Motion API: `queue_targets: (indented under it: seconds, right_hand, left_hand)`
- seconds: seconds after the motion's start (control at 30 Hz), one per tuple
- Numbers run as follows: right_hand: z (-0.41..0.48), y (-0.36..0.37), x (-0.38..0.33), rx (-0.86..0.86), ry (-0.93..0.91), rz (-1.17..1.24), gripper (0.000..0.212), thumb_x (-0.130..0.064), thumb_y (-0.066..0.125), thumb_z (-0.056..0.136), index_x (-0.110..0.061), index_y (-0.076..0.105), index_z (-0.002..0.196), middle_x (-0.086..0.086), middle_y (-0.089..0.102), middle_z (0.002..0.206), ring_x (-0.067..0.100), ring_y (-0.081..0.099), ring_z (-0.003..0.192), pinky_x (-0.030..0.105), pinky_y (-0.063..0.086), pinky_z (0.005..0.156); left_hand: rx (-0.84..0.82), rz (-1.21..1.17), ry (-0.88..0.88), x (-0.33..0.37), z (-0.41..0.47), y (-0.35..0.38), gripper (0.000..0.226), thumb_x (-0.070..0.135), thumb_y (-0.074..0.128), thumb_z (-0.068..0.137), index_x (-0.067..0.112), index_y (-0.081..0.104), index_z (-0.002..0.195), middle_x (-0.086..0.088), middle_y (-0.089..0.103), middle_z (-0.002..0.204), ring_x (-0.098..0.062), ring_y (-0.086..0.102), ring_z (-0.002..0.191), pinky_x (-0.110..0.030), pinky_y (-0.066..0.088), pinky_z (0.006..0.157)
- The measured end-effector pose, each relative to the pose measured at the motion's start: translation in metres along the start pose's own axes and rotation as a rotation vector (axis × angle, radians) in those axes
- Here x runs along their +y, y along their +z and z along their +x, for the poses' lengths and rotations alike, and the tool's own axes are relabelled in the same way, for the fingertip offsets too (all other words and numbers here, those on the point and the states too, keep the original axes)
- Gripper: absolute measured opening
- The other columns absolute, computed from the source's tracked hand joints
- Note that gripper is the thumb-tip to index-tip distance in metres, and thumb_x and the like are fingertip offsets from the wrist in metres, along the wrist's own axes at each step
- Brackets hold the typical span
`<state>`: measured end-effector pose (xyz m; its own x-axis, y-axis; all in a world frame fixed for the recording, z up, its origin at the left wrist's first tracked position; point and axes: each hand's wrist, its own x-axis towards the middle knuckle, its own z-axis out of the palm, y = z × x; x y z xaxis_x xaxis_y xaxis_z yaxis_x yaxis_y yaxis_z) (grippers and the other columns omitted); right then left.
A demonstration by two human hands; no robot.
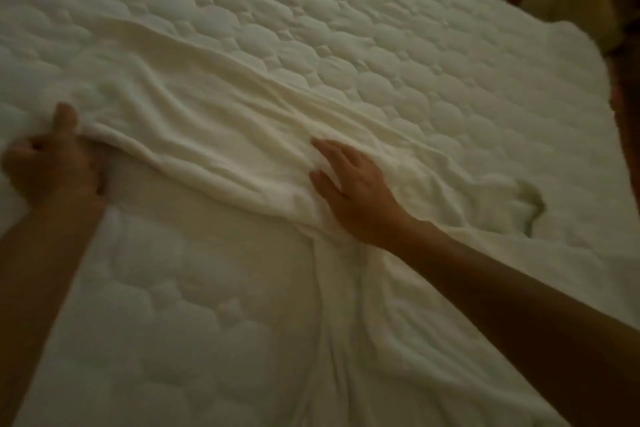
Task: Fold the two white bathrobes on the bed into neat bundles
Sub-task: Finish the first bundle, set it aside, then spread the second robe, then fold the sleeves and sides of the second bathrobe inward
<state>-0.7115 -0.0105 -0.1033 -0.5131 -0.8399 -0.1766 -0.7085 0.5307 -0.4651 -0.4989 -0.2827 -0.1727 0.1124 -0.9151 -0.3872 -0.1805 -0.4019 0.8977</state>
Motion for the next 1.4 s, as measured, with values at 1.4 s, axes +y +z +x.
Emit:
queue_targets:
  seconds: [1.4]
  right_hand:
    - [0.242, 0.006, -0.148, 0.296, -0.114, 0.076, 0.039, -0.045, 0.054, 0.100, -0.009, 0.057, 0.115, 0.012, 0.062, 0.113, 0.019, 0.046, 0.092, 0.029, 0.030, 0.077]
  left_hand:
    - [-0.293, 0.645, 0.654, 0.104, 0.046, 0.023, 0.041, 0.049, 0.056, 0.097, 0.021, 0.048, 0.068, 0.002, 0.056, 0.068, -0.029, 0.060, 0.077, -0.033, 0.037, 0.066]
